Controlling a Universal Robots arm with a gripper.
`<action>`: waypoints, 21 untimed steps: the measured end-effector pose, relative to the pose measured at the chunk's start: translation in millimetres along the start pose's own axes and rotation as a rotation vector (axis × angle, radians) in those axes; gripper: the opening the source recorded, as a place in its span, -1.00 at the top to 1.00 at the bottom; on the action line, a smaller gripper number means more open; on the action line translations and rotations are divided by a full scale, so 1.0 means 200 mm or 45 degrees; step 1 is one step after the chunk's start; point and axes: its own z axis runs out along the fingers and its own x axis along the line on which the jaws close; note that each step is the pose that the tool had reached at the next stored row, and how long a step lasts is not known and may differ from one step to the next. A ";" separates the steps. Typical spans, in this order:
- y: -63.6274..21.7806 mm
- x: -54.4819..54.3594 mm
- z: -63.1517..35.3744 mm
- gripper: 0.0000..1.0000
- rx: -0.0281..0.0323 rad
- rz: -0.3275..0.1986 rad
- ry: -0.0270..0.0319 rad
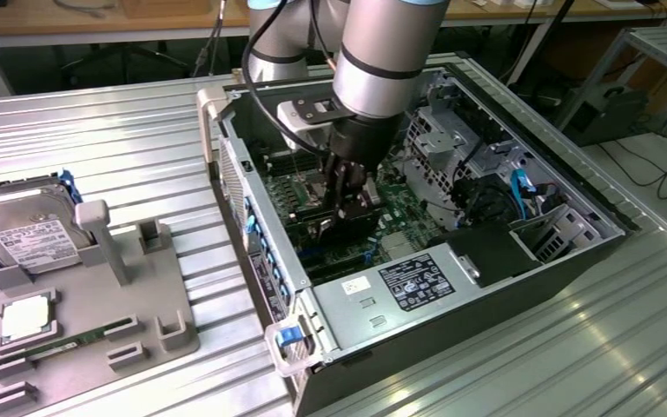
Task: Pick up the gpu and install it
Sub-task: 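Insert the gpu into the slot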
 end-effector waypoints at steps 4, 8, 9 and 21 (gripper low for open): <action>0.000 0.00 0.000 0.29 0.0001 0.000 -0.0002; 0.000 0.00 0.000 0.46 0.0000 0.000 -0.0001; 0.000 0.00 0.000 0.58 0.0000 0.000 -0.0001; 0.048 0.00 0.005 0.79 -0.0002 0.000 -0.0002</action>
